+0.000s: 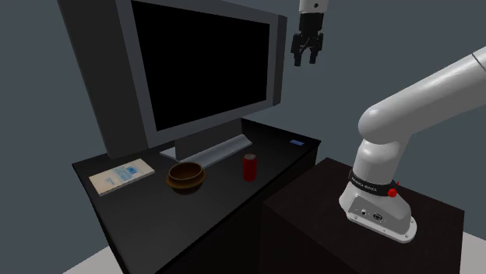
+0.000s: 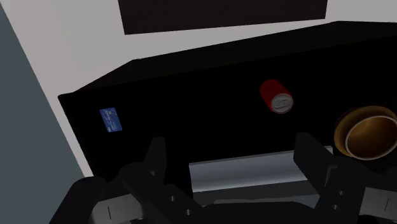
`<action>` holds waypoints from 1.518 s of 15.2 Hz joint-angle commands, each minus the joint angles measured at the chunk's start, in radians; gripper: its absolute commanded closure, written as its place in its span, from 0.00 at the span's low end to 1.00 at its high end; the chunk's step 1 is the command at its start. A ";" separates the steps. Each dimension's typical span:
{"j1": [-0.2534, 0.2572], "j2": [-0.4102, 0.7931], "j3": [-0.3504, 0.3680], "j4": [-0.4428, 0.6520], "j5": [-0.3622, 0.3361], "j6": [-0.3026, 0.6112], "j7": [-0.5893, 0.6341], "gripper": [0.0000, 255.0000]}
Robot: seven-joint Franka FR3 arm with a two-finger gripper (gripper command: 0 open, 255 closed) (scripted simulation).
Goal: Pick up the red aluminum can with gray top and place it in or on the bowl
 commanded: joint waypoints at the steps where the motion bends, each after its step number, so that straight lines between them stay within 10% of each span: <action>1: 0.000 0.000 0.000 0.000 0.000 0.000 0.000 0.00; 23: 0.052 0.466 0.174 -0.312 0.098 0.727 0.235 0.00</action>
